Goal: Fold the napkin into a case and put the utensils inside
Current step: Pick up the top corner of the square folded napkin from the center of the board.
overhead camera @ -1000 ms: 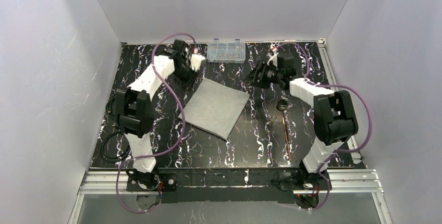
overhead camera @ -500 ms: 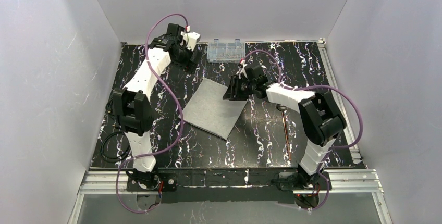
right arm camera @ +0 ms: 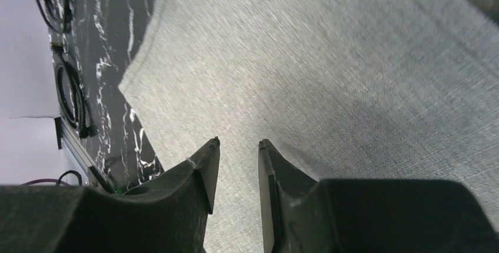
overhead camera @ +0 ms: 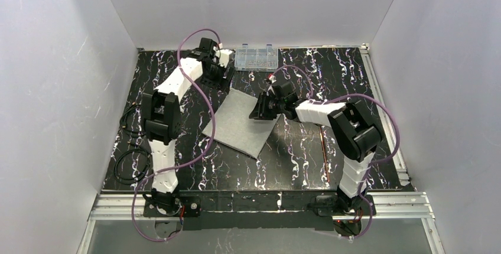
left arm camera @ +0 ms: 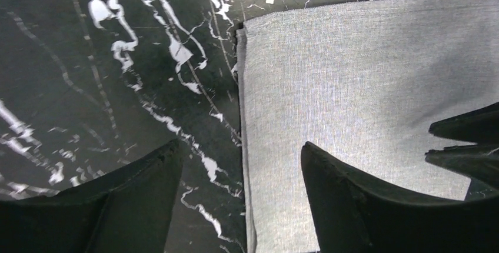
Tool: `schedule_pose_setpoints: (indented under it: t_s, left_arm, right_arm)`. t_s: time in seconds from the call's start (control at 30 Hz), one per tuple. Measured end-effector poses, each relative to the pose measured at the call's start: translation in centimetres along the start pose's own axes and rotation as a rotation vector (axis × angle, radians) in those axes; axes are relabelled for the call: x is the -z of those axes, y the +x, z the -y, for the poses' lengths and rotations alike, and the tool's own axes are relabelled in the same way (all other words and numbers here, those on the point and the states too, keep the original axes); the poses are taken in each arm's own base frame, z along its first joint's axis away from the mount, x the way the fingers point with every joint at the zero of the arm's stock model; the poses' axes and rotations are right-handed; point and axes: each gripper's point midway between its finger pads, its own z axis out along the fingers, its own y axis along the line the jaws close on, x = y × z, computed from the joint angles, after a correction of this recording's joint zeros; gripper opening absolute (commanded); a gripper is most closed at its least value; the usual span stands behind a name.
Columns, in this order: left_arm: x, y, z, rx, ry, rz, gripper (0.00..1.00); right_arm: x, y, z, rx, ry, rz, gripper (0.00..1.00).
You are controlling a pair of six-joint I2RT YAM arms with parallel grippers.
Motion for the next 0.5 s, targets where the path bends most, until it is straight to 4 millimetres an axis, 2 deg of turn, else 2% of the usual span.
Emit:
schedule_pose_setpoints:
  t_s: [0.2,0.27,0.4,0.5]
  left_arm:
    - [-3.8,1.3,1.3,0.039,0.076,-0.061,0.51]
    - [-4.7,1.2,1.5,0.047,0.096,-0.068,0.47]
    - [-6.1,0.4,1.9,0.048,0.133,-0.061,0.44]
    - [-6.4,0.1,2.1,0.047,0.146,-0.058,0.41]
  right_arm:
    - [-1.8,2.8,1.8,-0.073,-0.006,-0.062,0.38]
    - [-2.0,2.8,1.6,-0.084,-0.023,-0.062,0.38]
    - [-2.1,2.5,1.0,-0.082,-0.054,-0.049,0.38]
    - [-2.1,2.6,0.8,-0.091,-0.073,-0.046,0.37]
